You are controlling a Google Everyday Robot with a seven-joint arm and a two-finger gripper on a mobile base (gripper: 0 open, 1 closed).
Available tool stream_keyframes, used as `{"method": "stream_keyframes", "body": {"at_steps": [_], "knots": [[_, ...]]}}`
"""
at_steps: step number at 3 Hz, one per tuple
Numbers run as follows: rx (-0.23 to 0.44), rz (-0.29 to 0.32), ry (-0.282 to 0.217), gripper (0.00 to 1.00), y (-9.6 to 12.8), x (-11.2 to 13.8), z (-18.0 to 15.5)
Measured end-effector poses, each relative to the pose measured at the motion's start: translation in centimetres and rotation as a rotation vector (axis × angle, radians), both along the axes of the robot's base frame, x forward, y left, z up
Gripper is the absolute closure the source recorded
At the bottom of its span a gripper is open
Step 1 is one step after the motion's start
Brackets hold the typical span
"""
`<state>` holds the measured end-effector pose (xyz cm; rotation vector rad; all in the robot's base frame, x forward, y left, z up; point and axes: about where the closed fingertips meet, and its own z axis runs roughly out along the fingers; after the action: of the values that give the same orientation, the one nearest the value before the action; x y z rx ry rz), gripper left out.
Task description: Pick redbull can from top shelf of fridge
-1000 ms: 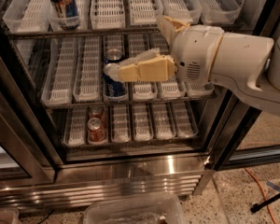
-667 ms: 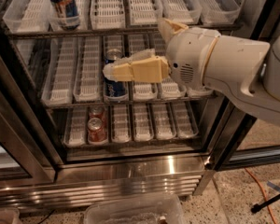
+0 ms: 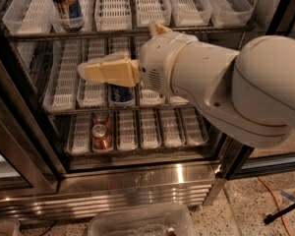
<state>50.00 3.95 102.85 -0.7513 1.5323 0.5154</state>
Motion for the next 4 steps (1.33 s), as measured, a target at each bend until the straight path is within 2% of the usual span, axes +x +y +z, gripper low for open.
{"method": "stream_keyframes", "body": {"at_steps": [1, 2, 3, 4], "knots": [[0.038, -0.016, -0.018, 0.00, 2.0, 1.5, 0.2], [0.037, -0.015, -0.019, 0.00, 2.0, 1.4, 0.2], [0.052, -0.029, -0.029, 0.00, 2.9, 1.9, 0.4], [0.079, -0.041, -0.061, 0.00, 4.6, 3.1, 0.9]]}}
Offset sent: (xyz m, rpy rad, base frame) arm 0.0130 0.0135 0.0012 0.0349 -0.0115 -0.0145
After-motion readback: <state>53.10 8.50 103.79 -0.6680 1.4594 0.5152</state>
